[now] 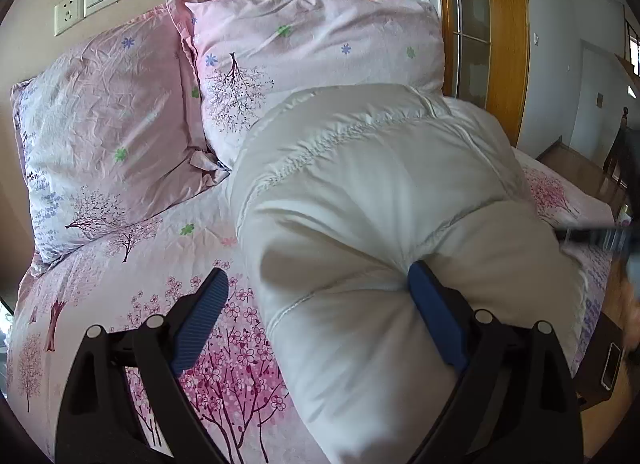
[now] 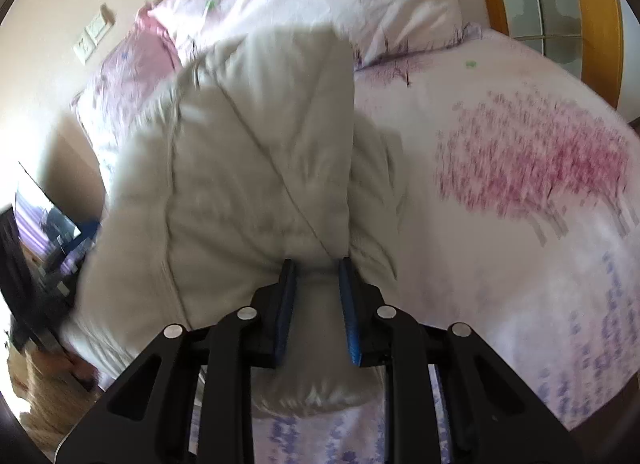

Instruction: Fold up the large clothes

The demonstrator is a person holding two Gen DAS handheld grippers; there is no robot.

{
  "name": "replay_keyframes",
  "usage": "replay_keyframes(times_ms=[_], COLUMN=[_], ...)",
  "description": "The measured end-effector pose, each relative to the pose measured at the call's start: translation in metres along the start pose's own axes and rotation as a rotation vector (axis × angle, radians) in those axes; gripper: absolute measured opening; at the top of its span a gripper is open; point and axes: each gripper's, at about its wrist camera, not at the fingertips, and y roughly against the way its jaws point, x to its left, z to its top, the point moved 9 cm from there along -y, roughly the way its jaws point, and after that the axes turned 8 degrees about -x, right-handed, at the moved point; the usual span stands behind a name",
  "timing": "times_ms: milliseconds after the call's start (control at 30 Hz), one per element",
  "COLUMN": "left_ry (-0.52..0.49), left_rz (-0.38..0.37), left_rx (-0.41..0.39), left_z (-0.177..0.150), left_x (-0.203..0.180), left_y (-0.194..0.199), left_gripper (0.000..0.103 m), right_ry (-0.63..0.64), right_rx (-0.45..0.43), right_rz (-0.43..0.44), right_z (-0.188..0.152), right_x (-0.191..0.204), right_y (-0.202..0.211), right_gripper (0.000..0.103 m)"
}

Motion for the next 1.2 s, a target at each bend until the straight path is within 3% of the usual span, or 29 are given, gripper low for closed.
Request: replay_keyframes(times_ms=[100,233,433,800,900,1000,1100,1200], left_ry=[-0.010,-0.040,-0.044,-0.077,-0.080,-0.107,-0.104,-0.105], left_rz=[0.000,0.017,-0.001,-0.035,-0.033,-0.014,-0.014,-0.014], left_rx=[0.003,-0.002,0.003,0.015,0.018,0.014,0.016,0.016], left_z=[0.001,0.001,0.004,0.009,0.009,0.007,0.006,0.006], left_x=[-0.002,-0.005,-0.010,-0.026,-0.028,-0.028,-0.027,-0.028], left_y=[-0.001,0.000,-0.004,-0.016,-0.018,-0.016,-0.016,-0.016], left_gripper=[0.092,0.092,0.091,0.091,0.091,0.091,0.091,0.091], right_ry=[0.005,0.077,0.082,0.008,0.008,0.064,0.072,0.089], right_rx=[-0.072,-0.041,0.118,0.254,0.239,0.164,0.094,0.052], right_rz=[0.022,-0.004,-0.089,-0.109,-0.111,-0.131,-0.034,0.011], right_z=[0.047,0.072,0.061,0.042,0.043,0.047,0.038,0.020], right_x=[0.011,0.026,0.005,-0.019,-0.019,-0.011,0.009,0.018], right_y=[0.001,-0.025,-0.069,-0.095,-0.096,-0.076,-0.042,-0.016], right_gripper=[0.022,0.022,0.022,0.022,0.022,0.022,0.023,0.023])
